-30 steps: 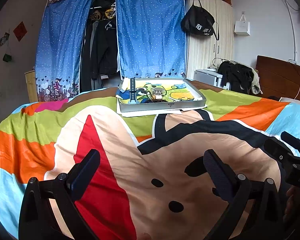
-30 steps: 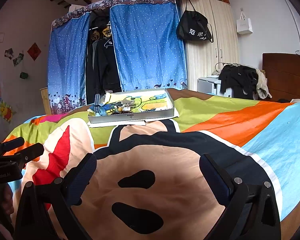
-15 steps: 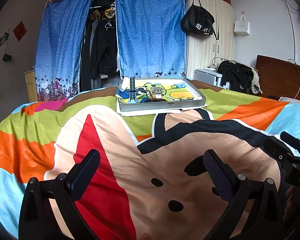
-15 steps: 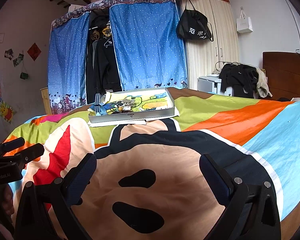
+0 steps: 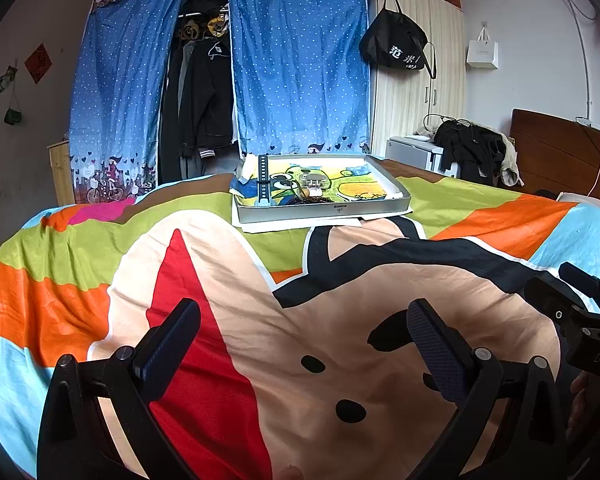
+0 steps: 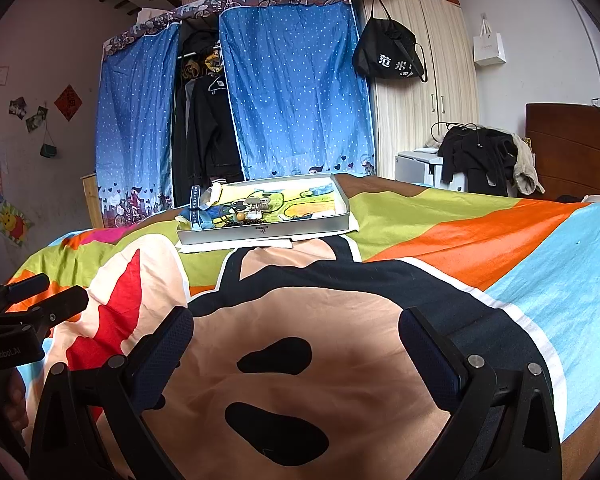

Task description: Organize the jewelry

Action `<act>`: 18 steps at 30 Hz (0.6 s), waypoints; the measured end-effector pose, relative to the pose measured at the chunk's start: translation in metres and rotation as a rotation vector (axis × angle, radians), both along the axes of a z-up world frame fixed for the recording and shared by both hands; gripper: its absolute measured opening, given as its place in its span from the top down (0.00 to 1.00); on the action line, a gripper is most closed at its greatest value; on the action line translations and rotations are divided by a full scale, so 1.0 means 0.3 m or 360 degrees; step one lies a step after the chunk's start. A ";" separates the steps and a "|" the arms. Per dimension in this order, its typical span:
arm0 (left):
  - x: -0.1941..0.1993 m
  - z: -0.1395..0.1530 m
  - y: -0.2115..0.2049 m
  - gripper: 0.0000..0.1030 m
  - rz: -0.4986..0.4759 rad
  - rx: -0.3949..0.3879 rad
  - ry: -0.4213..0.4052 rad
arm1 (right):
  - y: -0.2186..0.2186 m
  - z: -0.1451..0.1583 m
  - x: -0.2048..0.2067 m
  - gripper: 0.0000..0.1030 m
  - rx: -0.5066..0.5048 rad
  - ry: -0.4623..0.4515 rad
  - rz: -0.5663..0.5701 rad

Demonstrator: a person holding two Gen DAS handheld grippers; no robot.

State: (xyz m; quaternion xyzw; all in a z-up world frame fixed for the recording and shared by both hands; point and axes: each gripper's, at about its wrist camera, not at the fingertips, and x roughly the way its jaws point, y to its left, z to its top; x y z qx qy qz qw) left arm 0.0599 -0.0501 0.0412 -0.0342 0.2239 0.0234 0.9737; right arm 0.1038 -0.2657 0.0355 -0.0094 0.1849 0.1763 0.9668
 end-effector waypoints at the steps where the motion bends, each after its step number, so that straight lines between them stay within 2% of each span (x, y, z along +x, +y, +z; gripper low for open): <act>1: 0.000 0.000 0.000 0.02 0.0000 -0.0001 0.0001 | 0.002 -0.003 -0.004 0.00 -0.0001 0.0000 0.0002; 18: -0.001 0.000 -0.002 0.02 -0.0006 0.0002 0.0004 | 0.001 -0.002 -0.002 0.00 0.0000 0.0003 0.0002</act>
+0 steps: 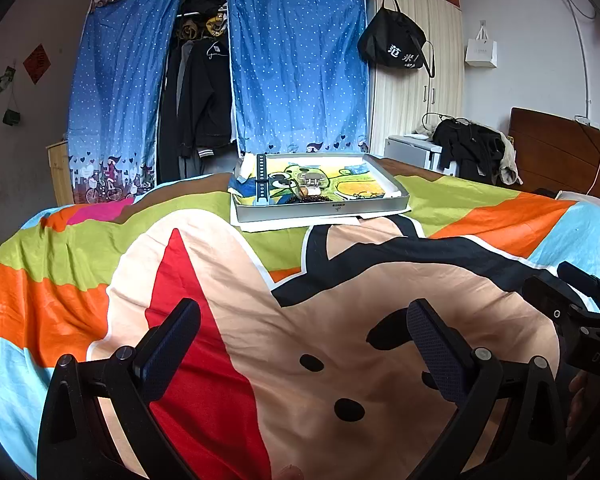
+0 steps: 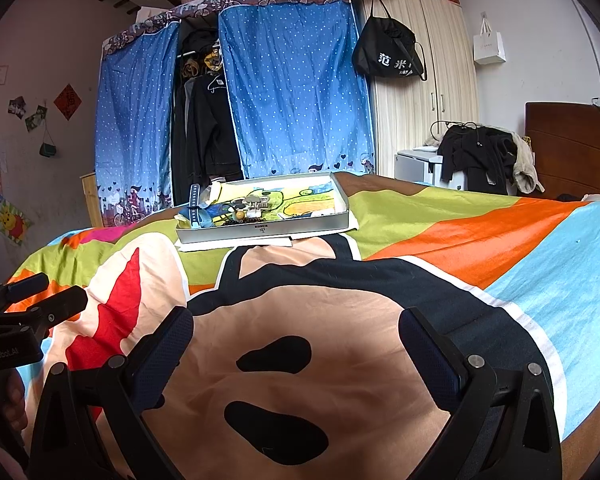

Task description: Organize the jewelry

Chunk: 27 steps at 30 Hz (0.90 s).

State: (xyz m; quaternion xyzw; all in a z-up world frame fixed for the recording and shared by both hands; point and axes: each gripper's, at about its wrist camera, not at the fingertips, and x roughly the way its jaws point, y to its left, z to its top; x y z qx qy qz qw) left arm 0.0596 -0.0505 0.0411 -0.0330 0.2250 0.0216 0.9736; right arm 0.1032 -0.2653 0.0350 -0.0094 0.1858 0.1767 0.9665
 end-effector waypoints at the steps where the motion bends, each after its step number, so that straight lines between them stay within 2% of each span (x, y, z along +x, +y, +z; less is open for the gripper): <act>1: 0.000 -0.001 0.000 0.02 0.0000 -0.0001 -0.0001 | 0.000 0.000 0.000 0.00 0.0000 0.0001 0.0000; 27: -0.003 -0.005 -0.004 0.02 -0.0016 0.0000 0.0005 | 0.002 0.001 -0.003 0.00 0.0001 0.0004 0.0000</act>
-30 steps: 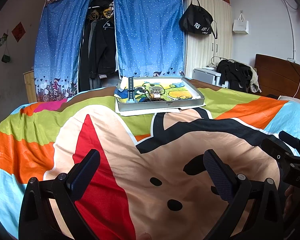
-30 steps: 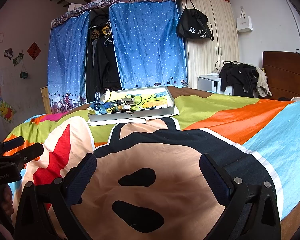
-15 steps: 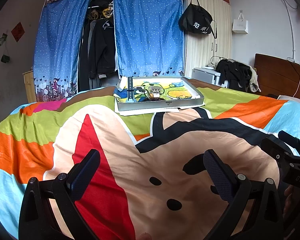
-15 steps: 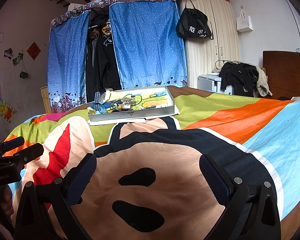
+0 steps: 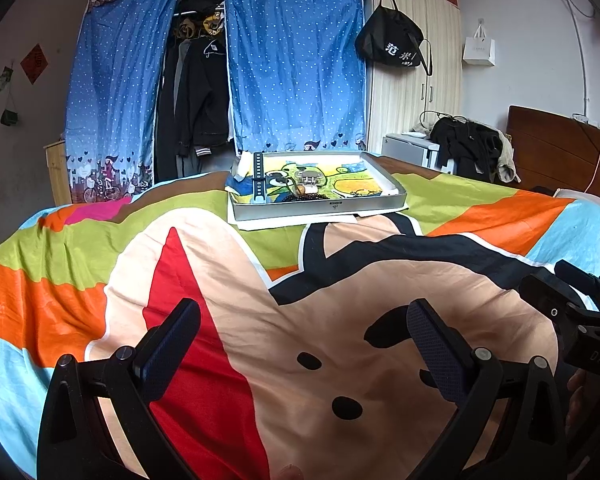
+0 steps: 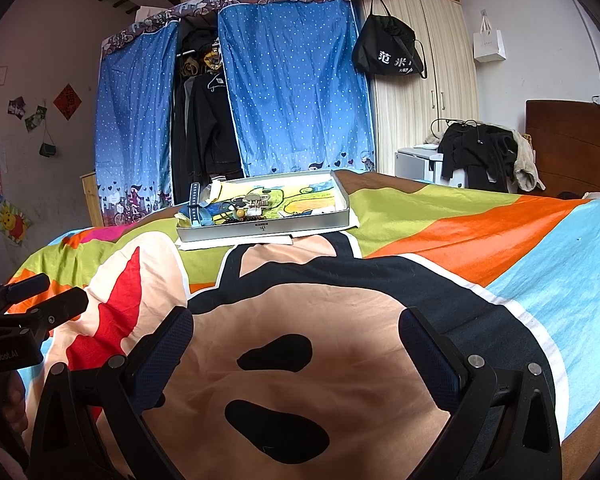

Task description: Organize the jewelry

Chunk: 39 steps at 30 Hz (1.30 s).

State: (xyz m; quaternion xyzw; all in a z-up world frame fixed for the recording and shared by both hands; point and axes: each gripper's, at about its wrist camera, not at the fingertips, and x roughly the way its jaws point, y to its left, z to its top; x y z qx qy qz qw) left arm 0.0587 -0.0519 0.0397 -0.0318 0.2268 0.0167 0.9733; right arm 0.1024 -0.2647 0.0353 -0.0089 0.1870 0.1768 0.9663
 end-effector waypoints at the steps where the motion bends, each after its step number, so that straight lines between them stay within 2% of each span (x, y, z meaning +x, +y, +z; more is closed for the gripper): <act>1: 0.001 0.000 0.000 0.02 0.0001 -0.0001 -0.0001 | 0.000 0.000 0.000 0.00 0.0000 0.0000 0.0000; 34: 0.002 -0.011 0.004 0.02 -0.0020 -0.0008 0.0016 | -0.001 0.006 -0.002 0.00 0.0003 0.0007 0.0000; 39: 0.009 -0.015 0.005 0.02 -0.0001 0.0037 0.0046 | -0.002 0.007 0.001 0.00 0.0002 0.0008 -0.0001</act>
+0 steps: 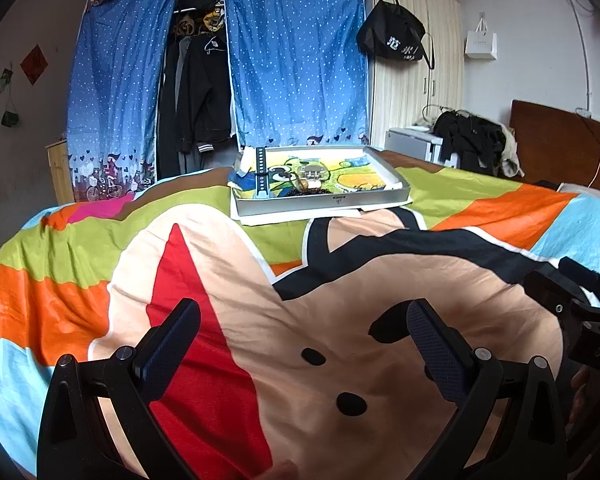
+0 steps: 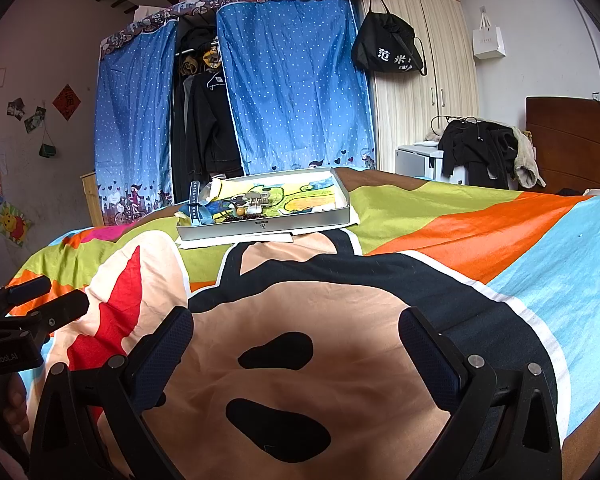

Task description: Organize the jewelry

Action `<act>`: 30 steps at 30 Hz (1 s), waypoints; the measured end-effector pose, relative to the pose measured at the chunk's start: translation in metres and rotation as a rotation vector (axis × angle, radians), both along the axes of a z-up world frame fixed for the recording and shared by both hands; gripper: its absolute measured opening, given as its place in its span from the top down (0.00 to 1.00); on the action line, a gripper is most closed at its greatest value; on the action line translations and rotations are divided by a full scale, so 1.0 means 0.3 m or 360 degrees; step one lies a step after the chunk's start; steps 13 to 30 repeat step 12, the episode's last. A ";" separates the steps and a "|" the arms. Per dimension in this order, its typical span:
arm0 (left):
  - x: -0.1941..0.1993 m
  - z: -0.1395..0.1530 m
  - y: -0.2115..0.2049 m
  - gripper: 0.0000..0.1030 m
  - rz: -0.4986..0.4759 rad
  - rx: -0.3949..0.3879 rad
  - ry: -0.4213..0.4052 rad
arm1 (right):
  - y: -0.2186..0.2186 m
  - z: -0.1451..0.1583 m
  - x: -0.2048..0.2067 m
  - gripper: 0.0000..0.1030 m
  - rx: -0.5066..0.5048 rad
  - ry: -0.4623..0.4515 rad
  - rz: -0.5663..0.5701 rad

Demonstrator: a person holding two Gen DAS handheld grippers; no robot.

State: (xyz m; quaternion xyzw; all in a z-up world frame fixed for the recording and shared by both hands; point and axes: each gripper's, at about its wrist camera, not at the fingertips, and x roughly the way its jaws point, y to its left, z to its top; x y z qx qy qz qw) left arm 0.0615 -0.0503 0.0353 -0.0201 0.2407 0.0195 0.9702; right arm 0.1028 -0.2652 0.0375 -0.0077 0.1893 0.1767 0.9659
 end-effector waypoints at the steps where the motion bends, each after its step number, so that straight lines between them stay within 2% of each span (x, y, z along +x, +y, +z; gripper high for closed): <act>1: 0.000 -0.002 -0.003 0.02 0.0004 0.0016 0.0007 | 0.000 0.000 0.000 0.00 0.0000 0.0001 -0.0001; 9: -0.006 -0.016 -0.030 0.02 -0.0060 0.0126 -0.0007 | 0.003 -0.004 -0.006 0.00 -0.0001 0.0005 0.0001; 30: -0.004 -0.016 -0.025 0.02 -0.0060 0.0128 -0.0012 | 0.004 -0.006 -0.014 0.00 0.0001 0.0008 0.0001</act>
